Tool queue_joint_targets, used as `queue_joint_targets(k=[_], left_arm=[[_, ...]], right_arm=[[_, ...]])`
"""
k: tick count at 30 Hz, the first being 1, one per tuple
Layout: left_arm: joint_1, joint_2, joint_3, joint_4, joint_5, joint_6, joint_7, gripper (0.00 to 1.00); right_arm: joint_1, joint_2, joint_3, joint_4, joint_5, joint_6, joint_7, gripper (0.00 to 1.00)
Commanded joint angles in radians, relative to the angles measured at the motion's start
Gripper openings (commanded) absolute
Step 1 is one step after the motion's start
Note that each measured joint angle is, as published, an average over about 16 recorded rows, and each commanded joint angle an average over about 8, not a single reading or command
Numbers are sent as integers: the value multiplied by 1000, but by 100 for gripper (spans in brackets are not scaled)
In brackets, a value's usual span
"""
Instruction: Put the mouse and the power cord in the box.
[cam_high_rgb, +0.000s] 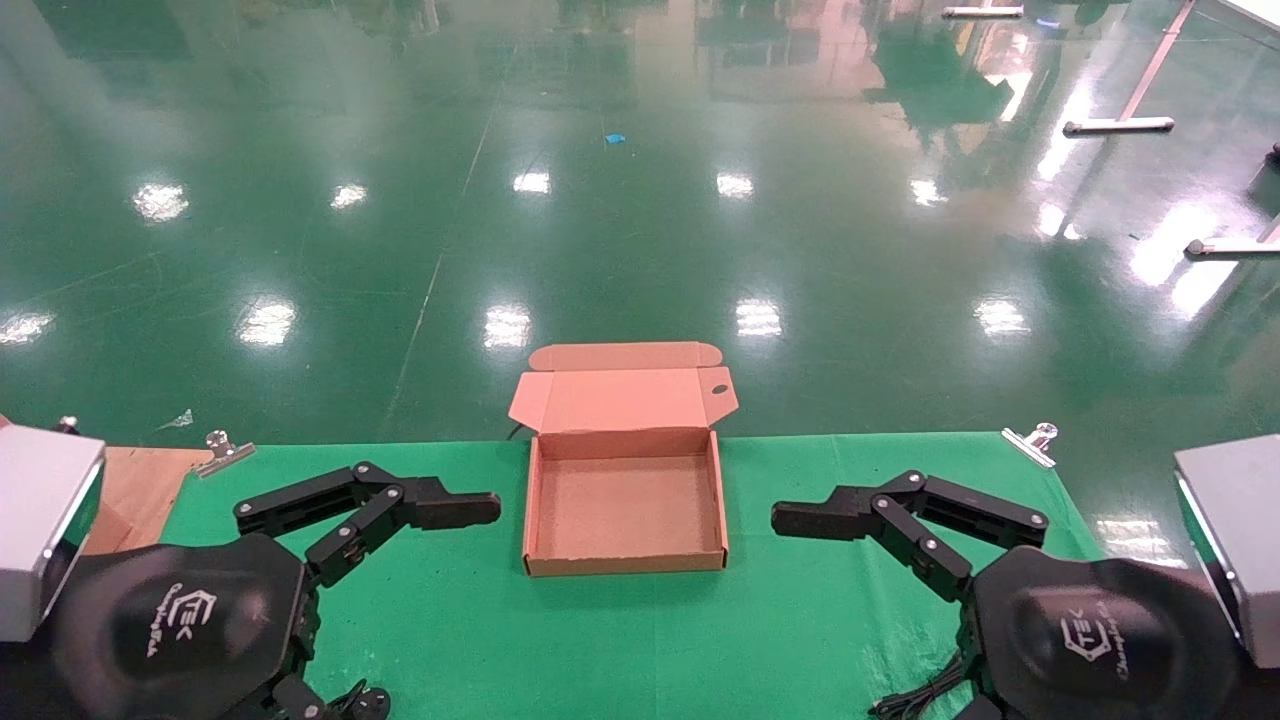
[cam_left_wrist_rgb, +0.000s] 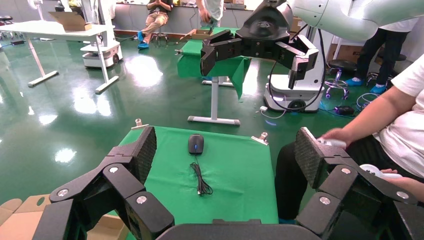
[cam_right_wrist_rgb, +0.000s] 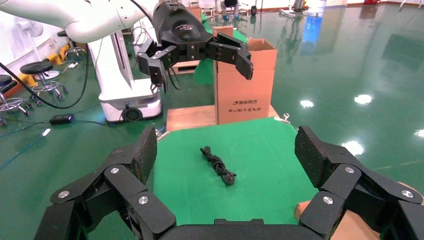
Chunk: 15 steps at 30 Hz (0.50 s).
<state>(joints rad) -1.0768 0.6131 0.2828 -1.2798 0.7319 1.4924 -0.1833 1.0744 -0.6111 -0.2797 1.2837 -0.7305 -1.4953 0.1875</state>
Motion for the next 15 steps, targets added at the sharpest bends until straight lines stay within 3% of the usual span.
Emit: queue_joint_targets(k=[1,15], left_arm=[[0,0,0,0,0,0,0,100],[0,0,0,0,0,0,0,100]], right_arm=[[0,0,0,0,0,0,0,100],[0,0,0,0,0,0,0,100]])
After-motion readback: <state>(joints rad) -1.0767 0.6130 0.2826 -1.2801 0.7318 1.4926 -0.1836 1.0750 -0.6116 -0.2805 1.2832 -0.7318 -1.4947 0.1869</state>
